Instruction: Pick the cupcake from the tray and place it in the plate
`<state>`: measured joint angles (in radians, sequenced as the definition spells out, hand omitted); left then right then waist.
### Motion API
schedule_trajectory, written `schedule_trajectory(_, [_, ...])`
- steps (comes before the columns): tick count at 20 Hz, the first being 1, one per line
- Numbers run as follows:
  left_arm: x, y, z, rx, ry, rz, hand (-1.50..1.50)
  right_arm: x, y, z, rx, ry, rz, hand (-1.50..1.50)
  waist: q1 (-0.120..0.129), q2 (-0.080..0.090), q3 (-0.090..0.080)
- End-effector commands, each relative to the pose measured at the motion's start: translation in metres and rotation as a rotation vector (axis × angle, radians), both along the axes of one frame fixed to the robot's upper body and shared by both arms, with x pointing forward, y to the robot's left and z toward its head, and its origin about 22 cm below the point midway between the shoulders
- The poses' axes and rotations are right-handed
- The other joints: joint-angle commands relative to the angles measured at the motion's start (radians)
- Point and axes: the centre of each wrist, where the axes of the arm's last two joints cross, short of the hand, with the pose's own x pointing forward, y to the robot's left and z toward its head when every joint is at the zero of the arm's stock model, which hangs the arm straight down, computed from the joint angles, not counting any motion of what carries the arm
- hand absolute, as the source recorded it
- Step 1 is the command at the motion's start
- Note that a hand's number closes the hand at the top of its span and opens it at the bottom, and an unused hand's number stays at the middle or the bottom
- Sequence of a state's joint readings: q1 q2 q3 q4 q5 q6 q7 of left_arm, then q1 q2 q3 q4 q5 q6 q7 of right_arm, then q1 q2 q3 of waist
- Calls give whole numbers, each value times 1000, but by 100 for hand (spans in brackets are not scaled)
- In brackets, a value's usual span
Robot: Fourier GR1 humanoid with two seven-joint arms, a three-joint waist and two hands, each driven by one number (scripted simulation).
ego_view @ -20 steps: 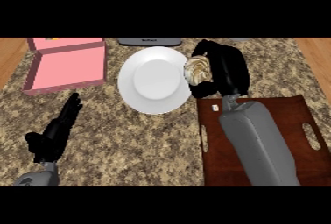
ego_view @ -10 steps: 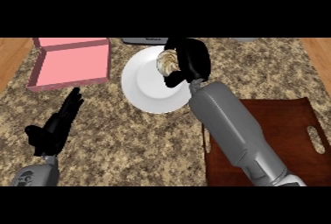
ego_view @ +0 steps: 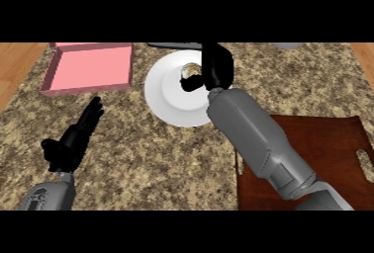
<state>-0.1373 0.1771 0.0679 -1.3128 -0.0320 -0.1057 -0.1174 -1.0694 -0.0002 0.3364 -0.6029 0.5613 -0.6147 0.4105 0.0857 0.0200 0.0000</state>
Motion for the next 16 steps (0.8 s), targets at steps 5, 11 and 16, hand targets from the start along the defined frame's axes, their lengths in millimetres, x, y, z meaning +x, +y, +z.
schedule_trajectory(5, [-1,-3,-4,-1,-4,-14,0,3,-12,-22,174,24,-81,-150,7,5,1])
schedule_trajectory(11, [-12,2,-7,-12,5,19,0,2,-24,-15,433,-125,-146,-150,-22,-4,2])
schedule_trajectory(16, [-15,25,-3,2,23,59,0,-2,-69,-34,625,-178,-105,-150,-55,-6,3])
